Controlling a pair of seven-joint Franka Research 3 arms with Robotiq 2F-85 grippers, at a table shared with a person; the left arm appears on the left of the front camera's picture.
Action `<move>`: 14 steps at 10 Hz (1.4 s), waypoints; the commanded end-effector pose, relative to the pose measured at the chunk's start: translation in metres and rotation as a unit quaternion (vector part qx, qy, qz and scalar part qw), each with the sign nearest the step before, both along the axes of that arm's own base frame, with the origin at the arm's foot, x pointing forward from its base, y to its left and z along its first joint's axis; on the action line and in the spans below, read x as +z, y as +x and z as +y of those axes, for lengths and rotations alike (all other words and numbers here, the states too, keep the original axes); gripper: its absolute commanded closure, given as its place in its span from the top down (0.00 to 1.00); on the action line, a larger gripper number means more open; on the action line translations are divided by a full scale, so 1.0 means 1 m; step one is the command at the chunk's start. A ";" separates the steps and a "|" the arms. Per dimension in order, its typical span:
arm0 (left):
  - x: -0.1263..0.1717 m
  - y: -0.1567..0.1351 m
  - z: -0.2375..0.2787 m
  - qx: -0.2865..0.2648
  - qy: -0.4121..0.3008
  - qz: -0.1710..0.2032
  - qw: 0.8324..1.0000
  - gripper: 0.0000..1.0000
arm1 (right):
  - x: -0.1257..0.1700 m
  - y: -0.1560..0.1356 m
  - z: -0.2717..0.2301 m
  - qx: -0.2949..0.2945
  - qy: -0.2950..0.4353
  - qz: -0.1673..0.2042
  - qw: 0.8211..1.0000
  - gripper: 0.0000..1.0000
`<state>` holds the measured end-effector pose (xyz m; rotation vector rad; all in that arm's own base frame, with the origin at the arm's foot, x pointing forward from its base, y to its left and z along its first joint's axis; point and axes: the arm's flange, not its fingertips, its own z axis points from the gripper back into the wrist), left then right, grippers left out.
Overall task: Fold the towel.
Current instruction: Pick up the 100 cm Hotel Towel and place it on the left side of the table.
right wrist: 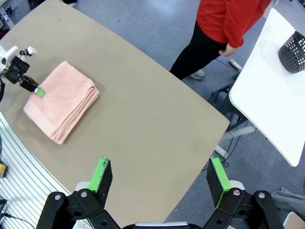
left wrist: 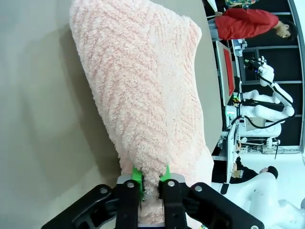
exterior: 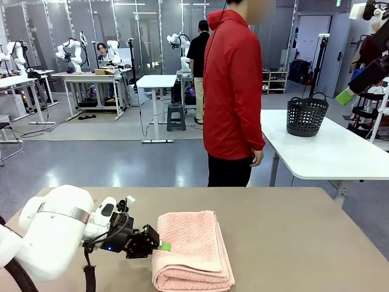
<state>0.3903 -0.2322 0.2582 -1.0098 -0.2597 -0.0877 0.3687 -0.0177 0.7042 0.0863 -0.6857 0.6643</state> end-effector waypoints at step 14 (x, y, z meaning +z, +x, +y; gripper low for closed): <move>0.099 0.024 0.333 -0.042 0.128 -0.048 0.990 0.00 | 0.000 0.000 -0.002 -0.003 0.000 0.000 1.000 1.00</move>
